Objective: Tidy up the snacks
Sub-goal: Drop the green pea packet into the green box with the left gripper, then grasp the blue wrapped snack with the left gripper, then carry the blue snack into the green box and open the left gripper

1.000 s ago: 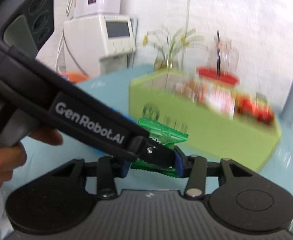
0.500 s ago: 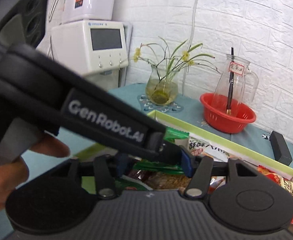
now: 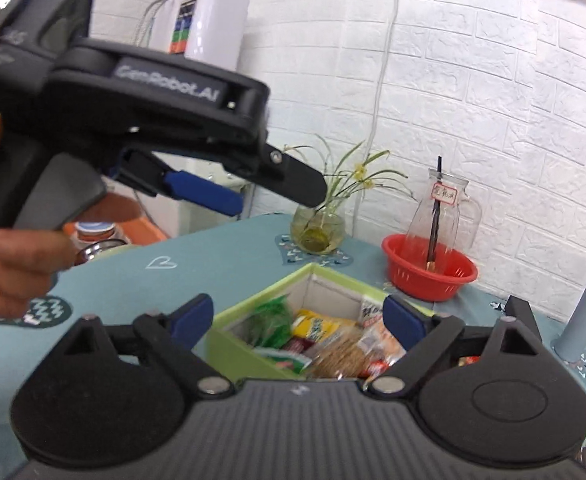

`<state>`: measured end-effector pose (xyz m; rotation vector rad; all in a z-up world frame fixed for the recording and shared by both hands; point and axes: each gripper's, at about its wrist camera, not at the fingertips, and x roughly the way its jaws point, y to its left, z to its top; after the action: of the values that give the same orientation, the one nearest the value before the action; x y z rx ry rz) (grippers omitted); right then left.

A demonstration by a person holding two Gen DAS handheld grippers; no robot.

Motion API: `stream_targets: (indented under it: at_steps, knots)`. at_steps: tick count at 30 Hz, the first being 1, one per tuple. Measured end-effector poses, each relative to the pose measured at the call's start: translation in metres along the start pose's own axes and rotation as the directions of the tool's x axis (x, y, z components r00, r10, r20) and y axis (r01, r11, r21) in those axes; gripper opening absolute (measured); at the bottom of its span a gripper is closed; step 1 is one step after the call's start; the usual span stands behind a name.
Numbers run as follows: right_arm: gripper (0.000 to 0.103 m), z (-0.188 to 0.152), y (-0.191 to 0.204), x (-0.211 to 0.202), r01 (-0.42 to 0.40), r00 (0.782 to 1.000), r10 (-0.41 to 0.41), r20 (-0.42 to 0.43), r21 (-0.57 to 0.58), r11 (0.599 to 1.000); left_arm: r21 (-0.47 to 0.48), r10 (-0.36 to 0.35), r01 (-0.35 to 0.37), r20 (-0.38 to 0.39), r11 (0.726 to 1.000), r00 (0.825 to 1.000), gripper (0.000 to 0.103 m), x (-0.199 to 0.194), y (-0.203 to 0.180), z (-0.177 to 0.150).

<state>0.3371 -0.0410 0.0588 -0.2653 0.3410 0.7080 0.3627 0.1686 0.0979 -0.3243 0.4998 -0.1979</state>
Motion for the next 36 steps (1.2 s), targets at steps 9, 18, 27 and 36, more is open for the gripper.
stream_targets:
  at_steps: [9,18,27,36]
  knots:
    - [0.091,-0.050,0.055,0.026,-0.186,0.954,0.209,-0.216,0.119,0.975,-0.032,0.130,-0.144,-0.261,0.989,0.957,0.071,0.002,0.053,-0.086]
    - [0.075,-0.059,0.075,0.083,-0.167,0.938,0.202,-0.282,0.142,0.976,-0.123,0.021,-0.073,-0.379,0.990,0.925,0.034,0.028,0.065,-0.105]
    - [0.058,-0.072,0.082,0.033,-0.088,0.963,0.110,-0.245,0.099,0.991,-0.138,-0.002,-0.052,-0.366,0.989,0.931,0.024,-0.004,0.029,-0.125]
    - [0.058,-0.051,0.018,-0.028,0.079,0.991,-0.064,-0.116,0.131,0.988,-0.049,-0.137,0.128,-0.295,0.991,0.946,0.024,0.004,-0.063,-0.078]
